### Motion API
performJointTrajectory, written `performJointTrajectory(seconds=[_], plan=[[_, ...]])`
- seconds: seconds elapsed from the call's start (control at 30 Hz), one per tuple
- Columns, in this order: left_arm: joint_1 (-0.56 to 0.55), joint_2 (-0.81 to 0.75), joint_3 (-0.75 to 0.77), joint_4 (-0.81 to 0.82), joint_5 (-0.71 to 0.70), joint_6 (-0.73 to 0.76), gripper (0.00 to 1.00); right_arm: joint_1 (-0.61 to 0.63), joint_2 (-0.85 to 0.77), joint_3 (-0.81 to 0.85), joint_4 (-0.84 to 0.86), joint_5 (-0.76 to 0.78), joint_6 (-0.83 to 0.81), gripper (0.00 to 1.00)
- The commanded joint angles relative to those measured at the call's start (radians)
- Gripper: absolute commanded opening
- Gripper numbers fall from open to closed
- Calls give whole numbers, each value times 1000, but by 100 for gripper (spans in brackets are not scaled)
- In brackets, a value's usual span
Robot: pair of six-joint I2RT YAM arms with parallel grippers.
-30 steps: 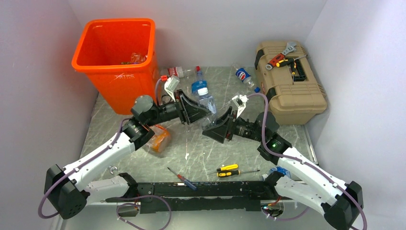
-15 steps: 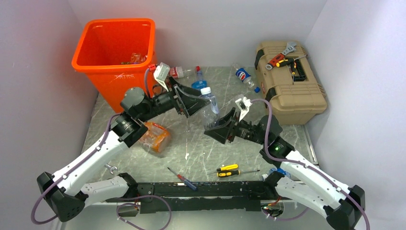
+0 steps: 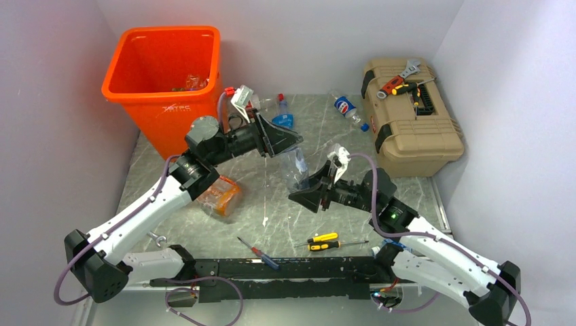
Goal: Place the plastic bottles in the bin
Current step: Place the plastic bottle in the trash bin.
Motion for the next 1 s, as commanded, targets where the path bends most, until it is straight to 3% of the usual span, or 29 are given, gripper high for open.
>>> performJointTrajectory(seconds=[0.0,0.1,0.17,0.37,0.47,0.53,0.67,0.83,0.9,0.97], plan=[[-3,-12,29,57,51,-28,47,5,-29,-7,36,45,-21,28],[-2,-16,32,35,59,-26,64,5,-33,-14,45,57,-16,28],[-3,-24,27,25,59,-21,63,6,-33,-15,49,63,-14,27],[-2,-50,-1,22,52,-10,40,5,-34,-20,62,85,-10,27],[-3,-47,7,12,58,2,18,6,-27,-14,59,83,-8,27],[-4,-45,18,-1,53,14,0,6,-17,-1,42,82,4,37],[-2,-57,115,-126,-37,164,0,7,-19,63,-59,68,5,97],[-2,-11,481,-451,-359,581,0,4,-114,147,-243,147,-46,100],[-2,9,585,-482,-508,722,0,4,-150,169,-301,199,-59,100],[2,22,614,-411,-645,880,0,4,-183,174,-336,259,-60,100]])
